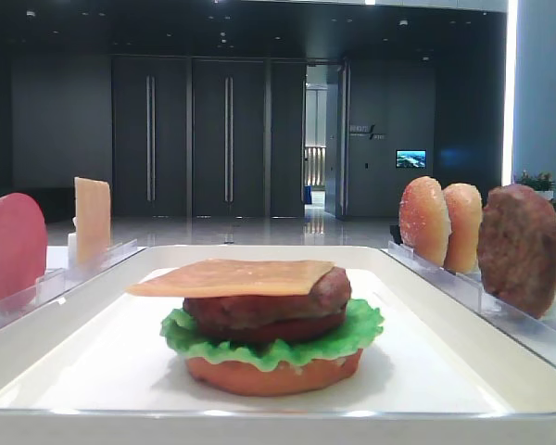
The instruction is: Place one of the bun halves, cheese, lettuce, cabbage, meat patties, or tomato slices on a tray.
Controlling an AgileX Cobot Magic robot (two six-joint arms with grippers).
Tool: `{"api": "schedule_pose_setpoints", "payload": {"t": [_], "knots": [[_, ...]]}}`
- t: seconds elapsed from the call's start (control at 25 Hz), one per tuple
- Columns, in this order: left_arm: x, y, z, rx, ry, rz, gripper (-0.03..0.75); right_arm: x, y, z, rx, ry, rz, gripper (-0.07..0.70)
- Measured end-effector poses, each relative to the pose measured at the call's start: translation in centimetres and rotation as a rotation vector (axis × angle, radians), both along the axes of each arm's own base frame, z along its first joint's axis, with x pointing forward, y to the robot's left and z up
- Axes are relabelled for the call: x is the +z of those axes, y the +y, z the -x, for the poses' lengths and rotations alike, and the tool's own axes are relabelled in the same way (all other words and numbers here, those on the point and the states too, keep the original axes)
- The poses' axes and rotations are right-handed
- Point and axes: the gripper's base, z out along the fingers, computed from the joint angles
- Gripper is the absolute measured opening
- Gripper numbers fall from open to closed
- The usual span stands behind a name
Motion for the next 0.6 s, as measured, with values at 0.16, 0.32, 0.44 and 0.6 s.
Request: {"api": "schedule_pose_setpoints", "payload": {"t": [0.16, 0.32, 0.44, 0.6], "knots": [[0.5, 0.0, 3.8, -0.003, -0.038, -0.001, 0.485, 0.0, 0.0, 0.0, 0.000, 0.000, 0.000, 0.416], [-0.3, 0.0, 8.1, -0.004, -0.062, 0.007, 0.485, 0.0, 0.0, 0.0, 0.000, 0.000, 0.000, 0.416], [-1.1, -0.2, 11.3, -0.007, -0.091, 0.029, 0.485, 0.0, 0.0, 0.0, 0.000, 0.000, 0.000, 0.416], [-2.2, -0.2, 14.9, -0.025, -0.144, 0.029, 0.485, 0.0, 0.0, 0.0, 0.000, 0.000, 0.000, 0.416]]}}
